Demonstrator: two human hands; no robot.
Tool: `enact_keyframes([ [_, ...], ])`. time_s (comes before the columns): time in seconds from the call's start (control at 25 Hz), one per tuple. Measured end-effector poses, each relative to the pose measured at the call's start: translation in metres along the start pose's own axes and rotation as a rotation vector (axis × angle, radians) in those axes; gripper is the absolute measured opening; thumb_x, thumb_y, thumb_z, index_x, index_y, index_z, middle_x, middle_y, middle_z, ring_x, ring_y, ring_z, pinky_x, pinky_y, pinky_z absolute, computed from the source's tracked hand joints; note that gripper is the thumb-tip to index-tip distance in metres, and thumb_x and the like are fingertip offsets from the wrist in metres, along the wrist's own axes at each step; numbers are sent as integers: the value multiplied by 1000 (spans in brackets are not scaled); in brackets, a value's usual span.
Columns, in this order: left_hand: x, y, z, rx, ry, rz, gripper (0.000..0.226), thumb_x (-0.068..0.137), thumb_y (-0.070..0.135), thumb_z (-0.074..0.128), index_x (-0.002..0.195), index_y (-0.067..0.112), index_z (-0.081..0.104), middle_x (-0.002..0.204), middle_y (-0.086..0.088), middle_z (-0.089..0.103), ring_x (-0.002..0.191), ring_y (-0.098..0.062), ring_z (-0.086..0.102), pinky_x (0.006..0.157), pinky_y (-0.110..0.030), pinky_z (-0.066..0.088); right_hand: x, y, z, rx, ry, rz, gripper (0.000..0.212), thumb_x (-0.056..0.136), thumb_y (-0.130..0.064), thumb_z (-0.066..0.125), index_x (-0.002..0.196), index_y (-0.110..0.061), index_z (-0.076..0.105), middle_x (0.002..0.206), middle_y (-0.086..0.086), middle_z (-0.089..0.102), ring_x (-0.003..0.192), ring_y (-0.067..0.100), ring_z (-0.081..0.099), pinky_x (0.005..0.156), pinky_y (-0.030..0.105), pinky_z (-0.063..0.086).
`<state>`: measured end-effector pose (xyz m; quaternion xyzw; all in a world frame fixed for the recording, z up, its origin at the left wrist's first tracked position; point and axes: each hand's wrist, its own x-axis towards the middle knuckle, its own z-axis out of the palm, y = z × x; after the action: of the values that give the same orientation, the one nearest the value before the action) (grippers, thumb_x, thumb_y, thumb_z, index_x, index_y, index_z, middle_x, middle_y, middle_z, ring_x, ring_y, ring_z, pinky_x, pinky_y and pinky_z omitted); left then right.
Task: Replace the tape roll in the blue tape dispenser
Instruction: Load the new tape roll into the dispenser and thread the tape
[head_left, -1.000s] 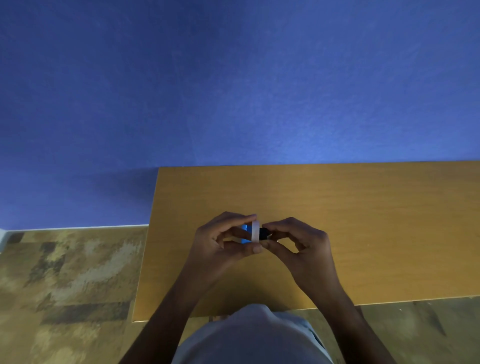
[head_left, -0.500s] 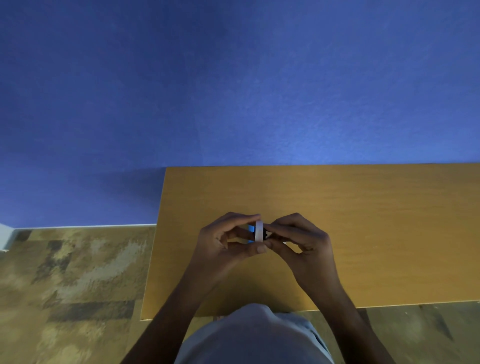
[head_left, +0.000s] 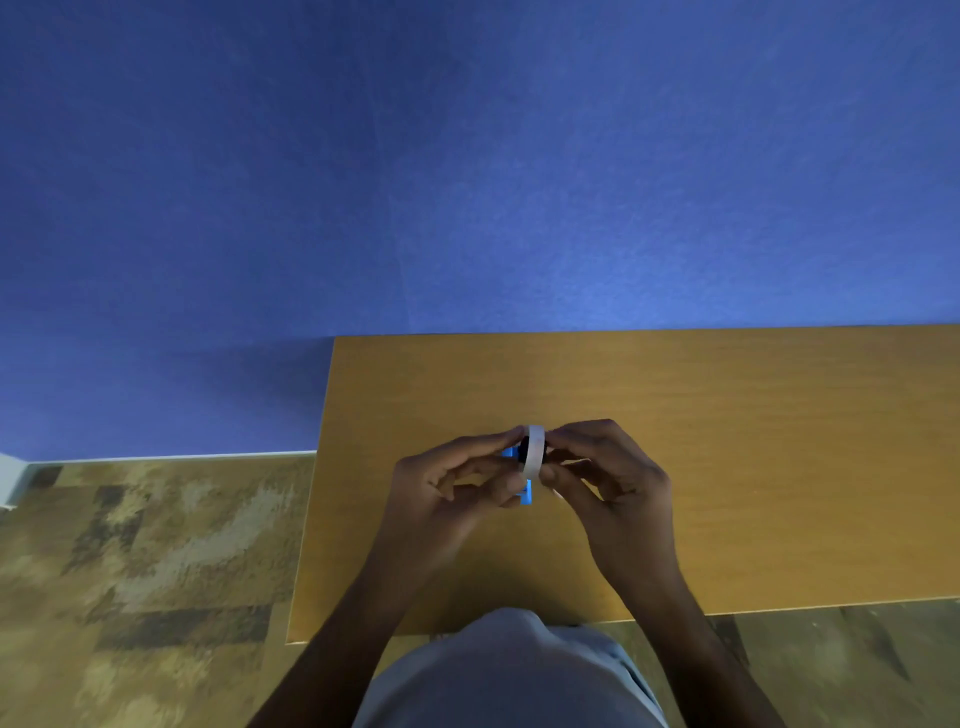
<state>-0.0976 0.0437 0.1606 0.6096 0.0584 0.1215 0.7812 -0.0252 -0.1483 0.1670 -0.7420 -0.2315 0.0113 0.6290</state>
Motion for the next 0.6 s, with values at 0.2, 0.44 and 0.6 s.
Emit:
enact_keyframes([
  [0.2,4,-2,-4,127,14,115,29,87,22,89,115,19,86,112,-6,79,98,-29,83,69,-43,71,-2,-2,6,164,-13,111,24,94,-9,80,118,-16,80,111,9,83,100,32,83,82,54,70],
  [0.44,11,-12,-12,141,13,51,19,96,8,81,112,16,87,105,-4,79,92,-26,83,68,-36,71,-2,-4,11,256,18,247,21,92,-14,78,112,-5,80,106,16,84,98,37,82,85,61,69],
  [0.6,14,-15,-7,156,60,16,23,93,4,81,96,26,87,98,-1,80,88,-19,83,65,-34,70,0,-1,13,241,46,271,20,95,-2,79,113,-10,79,106,15,84,99,43,81,87,71,65],
])
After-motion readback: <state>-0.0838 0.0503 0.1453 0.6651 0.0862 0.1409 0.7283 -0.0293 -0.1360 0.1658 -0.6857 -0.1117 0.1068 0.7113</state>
